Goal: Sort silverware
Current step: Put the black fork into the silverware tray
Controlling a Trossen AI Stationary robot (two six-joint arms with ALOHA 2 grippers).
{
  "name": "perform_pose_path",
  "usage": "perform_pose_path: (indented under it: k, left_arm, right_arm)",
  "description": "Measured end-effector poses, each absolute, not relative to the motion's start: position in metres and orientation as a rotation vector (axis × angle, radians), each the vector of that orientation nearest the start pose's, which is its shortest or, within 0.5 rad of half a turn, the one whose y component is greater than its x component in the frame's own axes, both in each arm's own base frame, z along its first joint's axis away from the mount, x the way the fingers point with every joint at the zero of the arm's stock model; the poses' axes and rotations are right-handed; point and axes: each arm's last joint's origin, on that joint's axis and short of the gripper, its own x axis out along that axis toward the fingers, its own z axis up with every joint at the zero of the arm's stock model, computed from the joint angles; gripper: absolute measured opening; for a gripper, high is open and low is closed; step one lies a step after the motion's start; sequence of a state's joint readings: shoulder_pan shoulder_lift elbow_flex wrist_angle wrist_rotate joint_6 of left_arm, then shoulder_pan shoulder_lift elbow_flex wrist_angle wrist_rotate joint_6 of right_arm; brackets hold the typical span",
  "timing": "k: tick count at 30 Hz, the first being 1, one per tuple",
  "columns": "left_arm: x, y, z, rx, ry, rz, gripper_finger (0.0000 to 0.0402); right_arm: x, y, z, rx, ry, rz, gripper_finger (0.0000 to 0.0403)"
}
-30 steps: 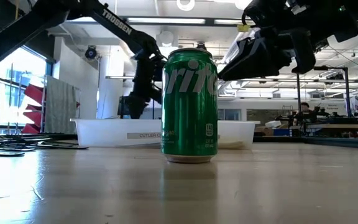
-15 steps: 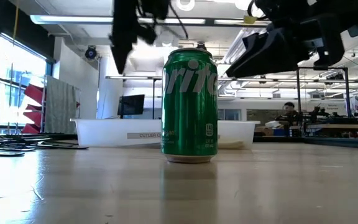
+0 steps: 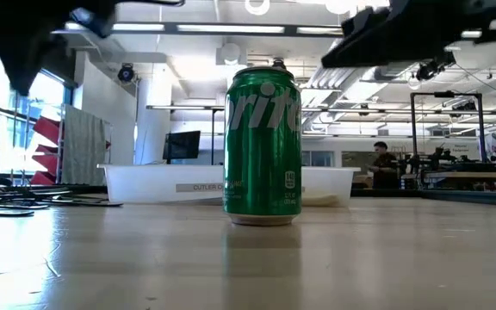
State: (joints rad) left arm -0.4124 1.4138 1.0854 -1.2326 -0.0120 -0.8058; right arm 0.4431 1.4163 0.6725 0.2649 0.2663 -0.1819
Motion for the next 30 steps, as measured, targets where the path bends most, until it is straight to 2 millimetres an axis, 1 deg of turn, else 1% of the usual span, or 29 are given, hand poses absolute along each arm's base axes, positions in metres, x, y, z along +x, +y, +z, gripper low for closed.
perform_pose_path:
  k: [2,5,9,13,16,20,25,27,30]
  left_arm:
    - [0.205,-0.103,0.224,-0.267,1.578,0.276,0.0085]
    - [0.197,-0.110,0.197,-0.248,1.637,0.268,0.0085]
    - [0.194,-0.114,0.173,-0.277,1.668,0.214,0.0086]
    - [0.191,-0.114,0.155,-0.262,1.667,0.192,0.0086]
    - [0.185,-0.110,0.145,-0.217,1.704,0.215,0.0086]
    - [0.182,-0.109,0.139,-0.187,1.722,0.230,0.0086]
    - [0.177,-0.106,0.126,-0.209,1.749,0.217,0.0079]
    - [0.177,-0.106,0.126,-0.220,1.747,0.219,0.0060]
    - [0.183,-0.107,0.131,-0.237,1.734,0.215,0.0014]
  right_arm:
    - [0.259,0.122,0.201,-0.354,0.423,0.242,0.0103]
    - [0.257,0.129,0.202,-0.384,0.414,0.273,0.0103]
    - [0.254,0.133,0.202,-0.393,0.411,0.290,0.0103]
    - [0.253,0.136,0.202,-0.393,0.410,0.300,0.0103]
    - [0.252,0.138,0.202,-0.372,0.411,0.303,0.0103]
    - [0.250,0.141,0.202,-0.354,0.412,0.311,0.0103]
    - [0.247,0.147,0.202,-0.358,0.407,0.330,0.0103]
    - [0.246,0.148,0.202,-0.363,0.403,0.318,0.0103]
    - [0.245,0.150,0.203,-0.369,0.397,0.307,0.0103]
